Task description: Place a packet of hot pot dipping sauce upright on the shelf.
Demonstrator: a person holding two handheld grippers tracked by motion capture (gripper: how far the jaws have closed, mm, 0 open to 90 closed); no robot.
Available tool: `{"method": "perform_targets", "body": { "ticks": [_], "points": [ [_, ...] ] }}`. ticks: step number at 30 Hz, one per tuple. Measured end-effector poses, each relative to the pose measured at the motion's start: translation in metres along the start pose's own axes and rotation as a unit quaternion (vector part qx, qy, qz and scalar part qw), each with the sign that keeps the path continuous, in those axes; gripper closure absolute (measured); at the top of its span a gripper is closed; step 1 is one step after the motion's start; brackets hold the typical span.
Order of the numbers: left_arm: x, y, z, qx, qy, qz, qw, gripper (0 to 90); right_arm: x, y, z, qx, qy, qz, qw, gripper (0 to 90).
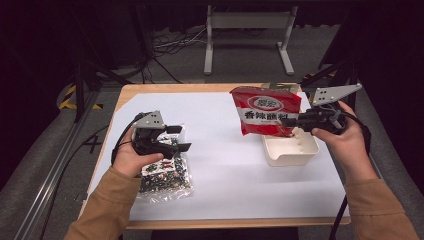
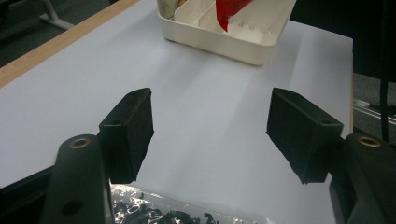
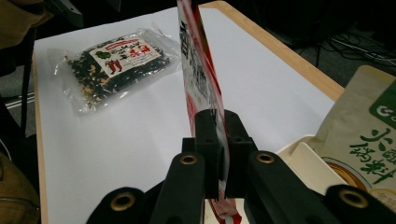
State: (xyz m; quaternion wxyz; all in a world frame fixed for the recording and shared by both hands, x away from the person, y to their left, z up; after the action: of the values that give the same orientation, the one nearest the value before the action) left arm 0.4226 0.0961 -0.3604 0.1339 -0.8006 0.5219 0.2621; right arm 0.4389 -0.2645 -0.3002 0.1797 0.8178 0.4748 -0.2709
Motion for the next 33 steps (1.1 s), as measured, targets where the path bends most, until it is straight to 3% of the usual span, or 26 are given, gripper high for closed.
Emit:
{"method": "perform_targets", "body": {
  "ticks": [10, 33],
  "points": [
    [-0.006, -0.005, 0.002, -0.011, 0.005, -0.005, 0.9999, 31.4, -0.004, 0.019, 0.0, 0.007, -0.006, 0.022, 0.9997, 87.7],
    [-0.017, -0.016, 0.007, -0.028, 0.009, -0.021, 0.9994, 30.8, -0.004, 0.071, 0.02, 0.039, -0.004, 0.055, 0.9977, 87.7]
  ]
}}
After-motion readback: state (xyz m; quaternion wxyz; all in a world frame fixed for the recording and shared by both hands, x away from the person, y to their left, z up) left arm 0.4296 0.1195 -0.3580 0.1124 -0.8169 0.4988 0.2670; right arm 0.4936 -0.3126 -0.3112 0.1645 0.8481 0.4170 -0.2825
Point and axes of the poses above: each handheld gripper's, and its own axes: x roughly forward along the jaws, z roughly out of its underside, y roughly to its right, the point moved 7 cm from there along x, roughly forward along the jaws, and after that the axes turned 3 degrees about -y, right-handed, at the moved point
